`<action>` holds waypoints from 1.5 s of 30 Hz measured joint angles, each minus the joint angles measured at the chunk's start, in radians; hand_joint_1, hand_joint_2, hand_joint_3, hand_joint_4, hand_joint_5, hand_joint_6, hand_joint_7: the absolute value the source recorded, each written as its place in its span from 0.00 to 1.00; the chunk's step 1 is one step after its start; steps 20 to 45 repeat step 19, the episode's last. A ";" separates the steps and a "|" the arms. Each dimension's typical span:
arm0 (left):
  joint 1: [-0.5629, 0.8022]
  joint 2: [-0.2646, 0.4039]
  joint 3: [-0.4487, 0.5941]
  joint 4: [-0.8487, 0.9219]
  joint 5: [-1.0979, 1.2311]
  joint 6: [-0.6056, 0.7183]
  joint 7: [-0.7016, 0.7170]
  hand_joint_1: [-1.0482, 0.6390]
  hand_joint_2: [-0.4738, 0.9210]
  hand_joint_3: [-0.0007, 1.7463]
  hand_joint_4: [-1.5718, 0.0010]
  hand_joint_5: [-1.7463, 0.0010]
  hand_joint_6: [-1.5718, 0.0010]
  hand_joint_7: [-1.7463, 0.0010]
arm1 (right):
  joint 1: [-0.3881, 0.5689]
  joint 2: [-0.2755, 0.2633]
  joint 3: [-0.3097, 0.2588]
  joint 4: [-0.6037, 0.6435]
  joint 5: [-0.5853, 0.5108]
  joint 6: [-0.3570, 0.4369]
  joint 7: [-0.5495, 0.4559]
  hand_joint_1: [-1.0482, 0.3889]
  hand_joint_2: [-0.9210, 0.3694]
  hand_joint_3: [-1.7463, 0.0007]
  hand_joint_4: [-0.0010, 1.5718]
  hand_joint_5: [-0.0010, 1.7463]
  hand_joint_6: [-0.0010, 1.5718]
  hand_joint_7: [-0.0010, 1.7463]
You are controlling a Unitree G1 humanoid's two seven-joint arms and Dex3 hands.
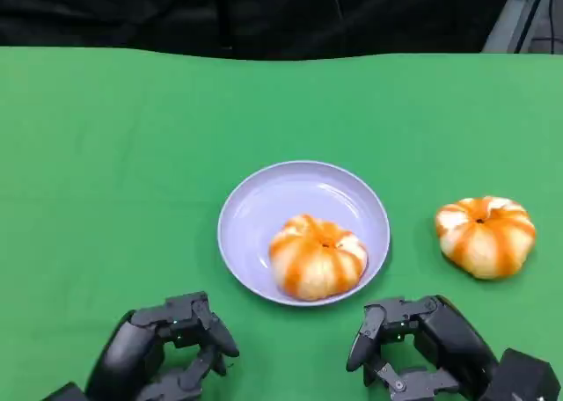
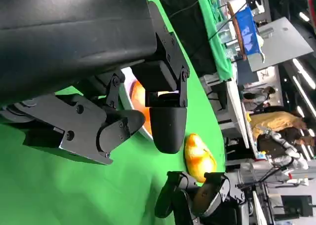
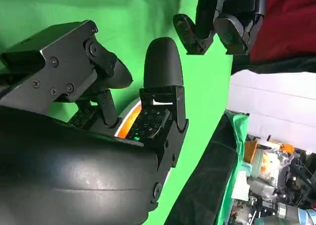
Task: Grasp the bread from the table and place it into the plate.
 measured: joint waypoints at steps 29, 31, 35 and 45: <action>0.001 0.000 -0.015 0.000 -0.003 -0.015 -0.001 0.62 0.86 0.48 0.52 0.11 0.47 0.29 | 0.000 0.000 0.000 0.000 0.000 0.000 0.003 0.78 0.29 0.39 0.63 0.77 0.64 0.58; 0.001 0.000 -0.015 0.000 -0.003 -0.015 -0.001 0.62 0.86 0.48 0.52 0.11 0.47 0.29 | 0.000 0.000 0.000 0.000 0.000 0.000 0.003 0.78 0.29 0.39 0.63 0.77 0.64 0.58; 0.001 0.000 -0.015 0.000 -0.003 -0.015 -0.001 0.62 0.86 0.48 0.52 0.11 0.47 0.29 | 0.000 0.000 0.000 0.000 0.000 0.000 0.003 0.78 0.29 0.39 0.63 0.77 0.64 0.58; 0.001 0.000 -0.015 0.000 -0.003 -0.015 -0.001 0.62 0.86 0.48 0.52 0.11 0.47 0.29 | 0.000 0.000 0.000 0.000 0.000 0.000 0.003 0.78 0.29 0.39 0.63 0.77 0.64 0.58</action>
